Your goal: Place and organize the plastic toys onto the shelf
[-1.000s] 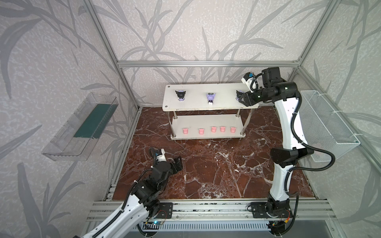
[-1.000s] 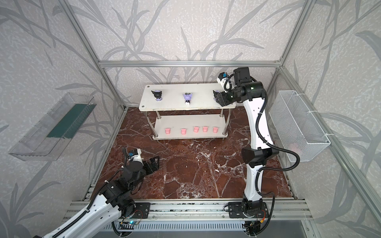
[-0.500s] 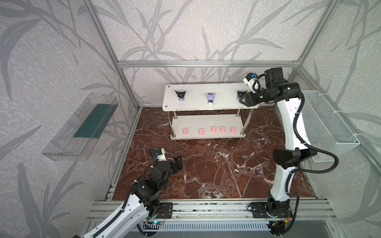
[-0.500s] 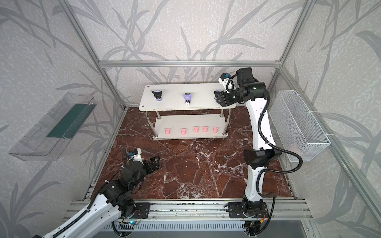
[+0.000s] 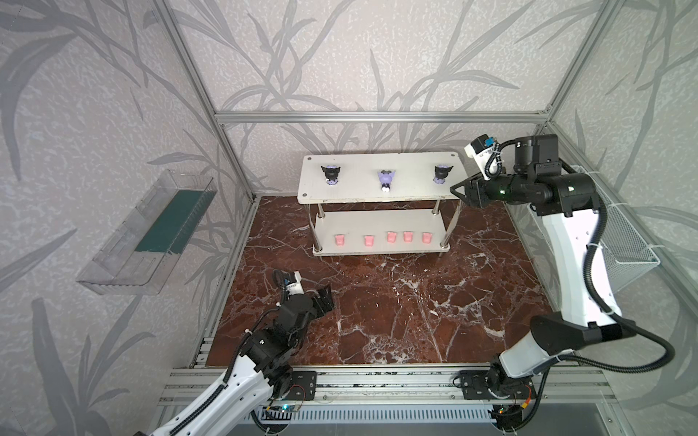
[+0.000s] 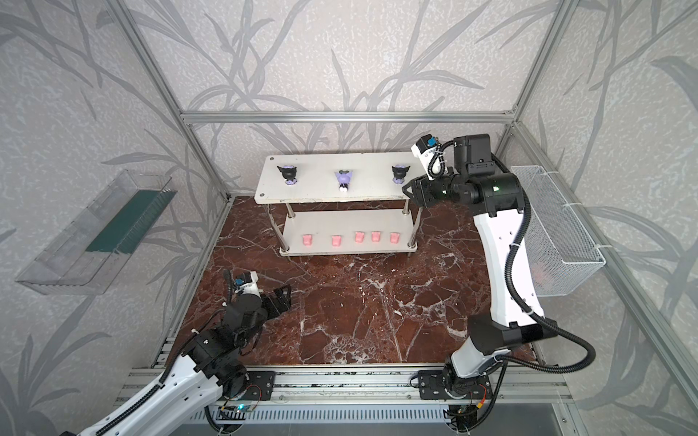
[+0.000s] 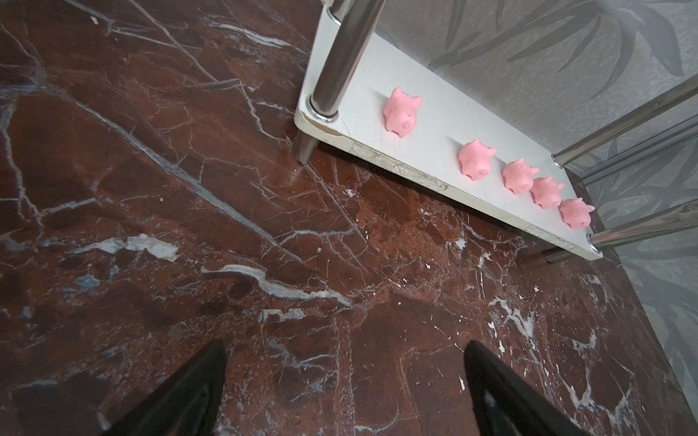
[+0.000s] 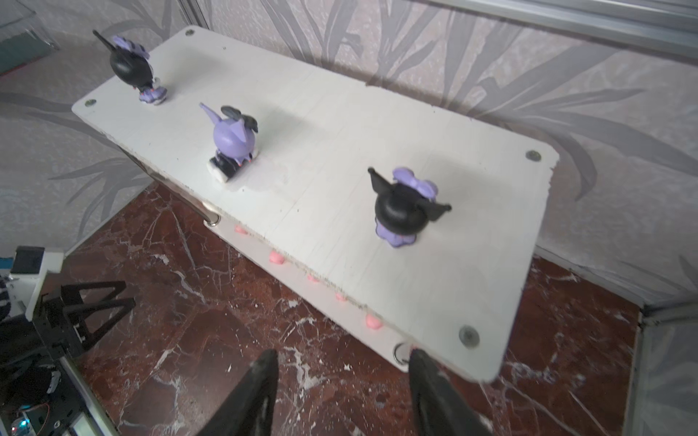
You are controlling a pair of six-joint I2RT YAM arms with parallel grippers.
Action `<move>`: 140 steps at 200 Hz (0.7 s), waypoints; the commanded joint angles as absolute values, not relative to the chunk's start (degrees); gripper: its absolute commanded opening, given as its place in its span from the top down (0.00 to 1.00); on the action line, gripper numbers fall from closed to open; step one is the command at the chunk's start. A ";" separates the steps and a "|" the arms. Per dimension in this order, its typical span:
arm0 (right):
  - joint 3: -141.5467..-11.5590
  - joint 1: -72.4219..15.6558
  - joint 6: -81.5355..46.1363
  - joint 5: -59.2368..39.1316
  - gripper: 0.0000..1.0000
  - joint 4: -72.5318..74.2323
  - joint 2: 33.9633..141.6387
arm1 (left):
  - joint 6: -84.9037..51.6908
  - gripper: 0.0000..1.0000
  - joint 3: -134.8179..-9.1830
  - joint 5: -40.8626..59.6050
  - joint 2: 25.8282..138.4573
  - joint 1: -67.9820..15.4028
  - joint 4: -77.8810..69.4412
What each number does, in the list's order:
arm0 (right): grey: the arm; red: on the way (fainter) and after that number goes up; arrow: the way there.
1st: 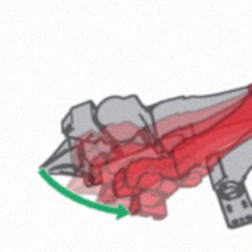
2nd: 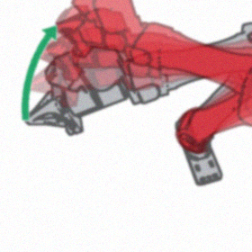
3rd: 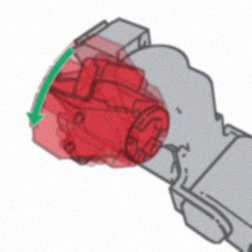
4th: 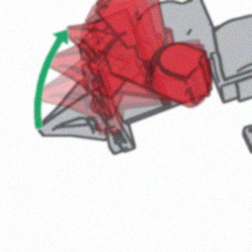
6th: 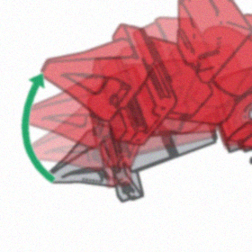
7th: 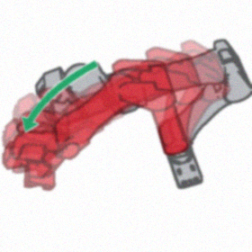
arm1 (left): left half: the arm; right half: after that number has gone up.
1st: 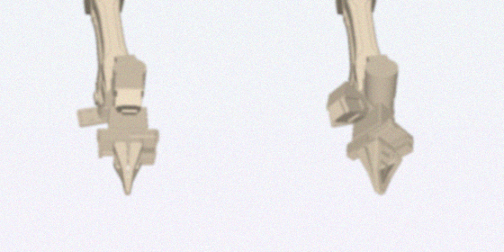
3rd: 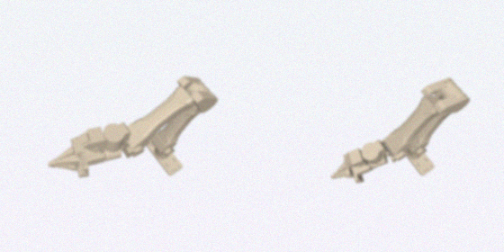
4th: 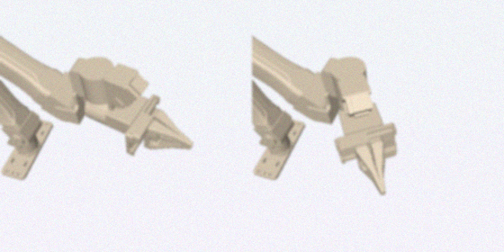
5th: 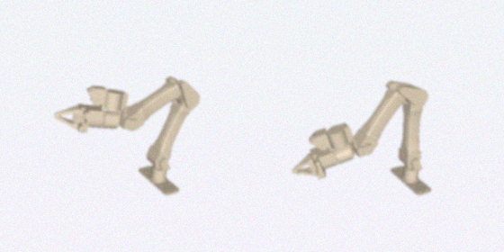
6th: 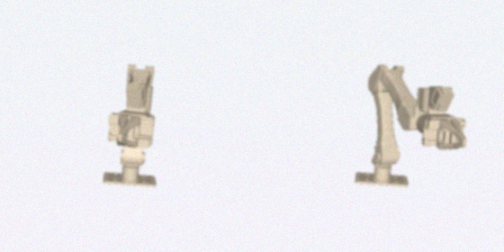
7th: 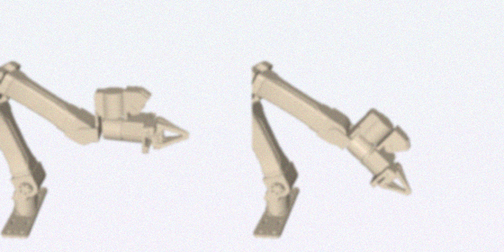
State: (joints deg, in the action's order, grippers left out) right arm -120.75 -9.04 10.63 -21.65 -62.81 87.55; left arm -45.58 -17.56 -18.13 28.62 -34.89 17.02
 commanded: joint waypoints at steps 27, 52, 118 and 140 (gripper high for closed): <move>-80.50 -8.93 0.81 -16.68 0.43 -28.93 59.59 | -40.61 0.04 -24.91 -35.24 26.69 -33.99 23.03; -57.17 -8.96 -1.26 -12.72 0.43 -12.54 47.22 | -32.90 0.04 -25.31 -47.36 26.42 -33.88 18.15; -32.94 -9.04 -6.21 -5.68 0.43 9.10 42.12 | -1.20 0.04 -11.48 -50.99 33.27 -29.25 -23.17; -30.04 -9.31 -5.69 -3.01 0.43 13.02 46.15 | -1.35 0.04 -8.79 -46.14 37.05 -23.49 -27.21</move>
